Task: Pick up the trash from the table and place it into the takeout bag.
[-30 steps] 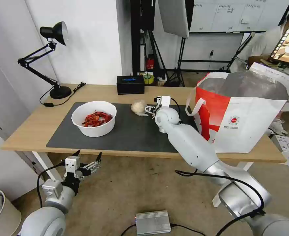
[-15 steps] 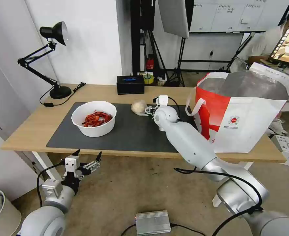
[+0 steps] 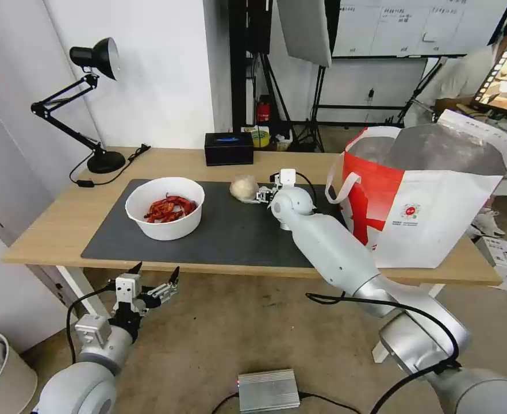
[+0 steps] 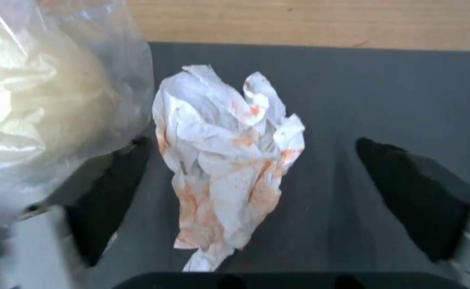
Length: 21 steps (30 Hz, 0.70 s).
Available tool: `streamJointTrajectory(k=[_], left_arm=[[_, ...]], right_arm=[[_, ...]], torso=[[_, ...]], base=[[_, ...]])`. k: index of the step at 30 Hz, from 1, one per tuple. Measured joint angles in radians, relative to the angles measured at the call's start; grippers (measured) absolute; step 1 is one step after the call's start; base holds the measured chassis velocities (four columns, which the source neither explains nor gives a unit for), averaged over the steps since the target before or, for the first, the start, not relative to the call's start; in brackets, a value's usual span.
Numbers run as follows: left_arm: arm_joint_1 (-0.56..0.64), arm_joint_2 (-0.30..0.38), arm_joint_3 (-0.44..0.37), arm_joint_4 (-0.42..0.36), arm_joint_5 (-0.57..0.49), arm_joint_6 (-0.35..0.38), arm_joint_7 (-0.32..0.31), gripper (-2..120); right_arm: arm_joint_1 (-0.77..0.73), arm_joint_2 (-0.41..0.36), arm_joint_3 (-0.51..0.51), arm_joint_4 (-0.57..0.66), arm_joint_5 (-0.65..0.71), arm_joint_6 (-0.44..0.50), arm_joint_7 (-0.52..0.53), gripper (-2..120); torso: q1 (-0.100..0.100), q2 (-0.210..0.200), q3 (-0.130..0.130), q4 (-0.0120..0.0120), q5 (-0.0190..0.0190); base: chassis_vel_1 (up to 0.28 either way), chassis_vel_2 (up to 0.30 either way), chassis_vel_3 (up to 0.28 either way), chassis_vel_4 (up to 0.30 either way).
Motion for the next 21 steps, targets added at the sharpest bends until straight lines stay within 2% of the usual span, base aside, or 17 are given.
streamJointTrajectory(k=[4,7,8,11,13,16,17,20,21], left_arm=[[0.001,-0.003,0.001,0.0,-0.002,-0.001,0.0,100],[0.002,-0.007,0.002,-0.006,-0.012,-0.001,-0.002,100],[0.002,-0.007,0.002,-0.006,-0.012,-0.001,-0.002,100],[0.004,-0.006,0.0,-0.008,-0.013,-0.002,-0.002,100],[0.004,-0.005,0.0,-0.009,-0.013,-0.002,-0.003,100],[0.004,-0.005,-0.001,-0.01,-0.014,-0.002,-0.003,100],[0.004,-0.005,-0.001,-0.01,-0.014,-0.002,-0.003,100],[0.004,-0.005,-0.001,-0.012,-0.014,-0.002,-0.004,100],[0.004,-0.005,-0.001,-0.012,-0.014,-0.002,-0.004,100]], right_arm=[[0.0,0.006,0.003,-0.009,0.007,-0.004,0.0,87],[-0.001,0.013,0.014,-0.014,0.033,-0.018,0.015,68],[-0.001,0.013,0.014,-0.014,0.033,-0.018,0.015,68],[-0.004,0.014,0.019,-0.012,0.044,-0.02,0.025,53],[-0.005,0.013,0.019,-0.01,0.047,-0.02,0.028,50],[-0.009,0.01,0.021,-0.002,0.054,-0.02,0.035,36],[-0.009,0.01,0.021,-0.002,0.054,-0.02,0.035,36],[-0.018,-0.002,0.021,0.023,0.061,-0.018,0.036,21],[-0.018,-0.002,0.021,0.023,0.061,-0.018,0.036,21]], torso=[[0.0,0.0,0.0,0.0,0.0],[0.0,0.0,0.0,-0.0001,-0.0001],[0.0,0.0,0.0,-0.0001,-0.0001],[0.0,0.0,0.0,-0.0004,-0.0001],[0.0,0.0,0.0,-0.0005,-0.0002],[0.0,0.0,0.0,-0.0003,-0.0002],[0.0,0.0,0.0,-0.0003,-0.0002],[0.0,0.0,0.0,0.0002,0.0001],[0.0,0.0,0.0,0.0002,0.0001]], base=[[0.0,0.0,0.0,0.0],[0.0,0.0,0.0,0.0],[0.0,0.0,0.0,0.0],[0.0,0.0,0.0,0.0],[0.0,0.0,0.0,0.0],[0.0,0.0,0.0,0.0],[0.0,0.0,0.0,0.0],[0.0,0.0,0.0,0.0],[0.0,0.0,0.0,0.0]])
